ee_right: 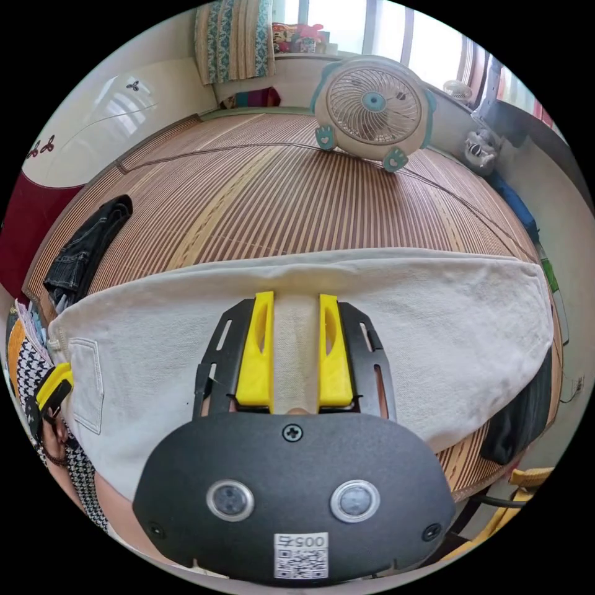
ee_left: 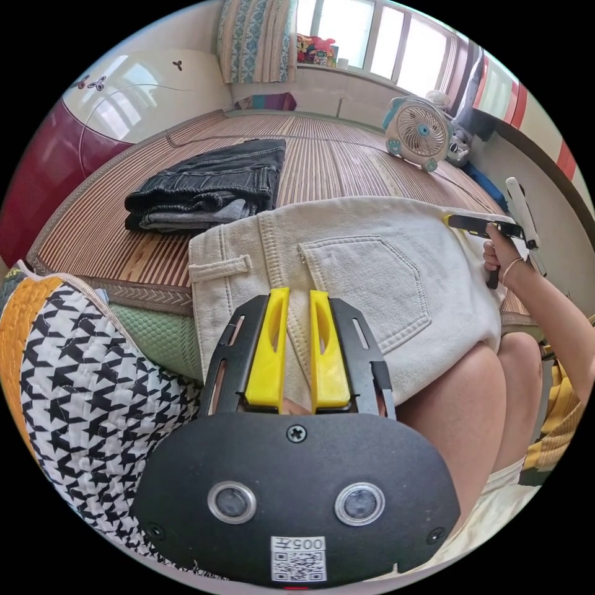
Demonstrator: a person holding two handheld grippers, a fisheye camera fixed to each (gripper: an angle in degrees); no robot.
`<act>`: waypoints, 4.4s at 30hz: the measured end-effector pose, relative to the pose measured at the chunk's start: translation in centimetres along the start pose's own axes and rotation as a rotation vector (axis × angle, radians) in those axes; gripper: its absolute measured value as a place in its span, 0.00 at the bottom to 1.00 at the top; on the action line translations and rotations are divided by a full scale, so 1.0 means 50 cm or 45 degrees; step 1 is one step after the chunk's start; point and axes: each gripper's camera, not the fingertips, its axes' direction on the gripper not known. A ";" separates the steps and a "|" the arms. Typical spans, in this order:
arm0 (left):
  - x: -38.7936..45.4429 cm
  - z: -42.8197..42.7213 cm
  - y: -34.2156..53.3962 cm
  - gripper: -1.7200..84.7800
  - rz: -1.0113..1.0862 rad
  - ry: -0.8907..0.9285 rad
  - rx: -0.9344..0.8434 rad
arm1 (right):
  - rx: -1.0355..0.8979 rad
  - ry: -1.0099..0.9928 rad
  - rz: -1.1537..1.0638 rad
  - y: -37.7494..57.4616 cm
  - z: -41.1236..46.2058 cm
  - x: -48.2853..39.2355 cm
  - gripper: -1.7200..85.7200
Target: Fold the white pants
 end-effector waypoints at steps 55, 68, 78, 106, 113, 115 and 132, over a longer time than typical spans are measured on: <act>-0.326 -0.422 0.102 0.11 -0.484 0.836 0.595 | 0.335 -0.201 0.173 0.622 -0.505 0.004 0.12; -0.469 -0.583 -0.062 0.12 -0.611 0.292 0.723 | 0.344 -0.177 0.201 0.599 -0.511 -0.005 0.11; -0.402 -0.444 0.089 0.11 -0.925 -0.278 0.528 | 0.251 -0.122 0.209 0.575 -0.469 -0.001 0.12; 0.231 0.115 -0.088 0.10 0.138 0.184 -0.013 | 0.008 -0.077 0.637 0.180 -0.170 0.351 0.13; 0.238 0.132 -0.088 0.10 0.130 0.170 -0.008 | 0.013 0.061 0.563 0.139 -0.214 0.310 0.04; 0.235 0.130 -0.085 0.10 0.108 0.182 0.007 | 0.054 0.084 0.485 0.131 -0.239 0.292 0.03; 0.196 -0.009 -0.022 0.10 -0.057 0.170 0.206 | 0.700 -0.053 -0.149 -0.136 -0.760 0.019 0.02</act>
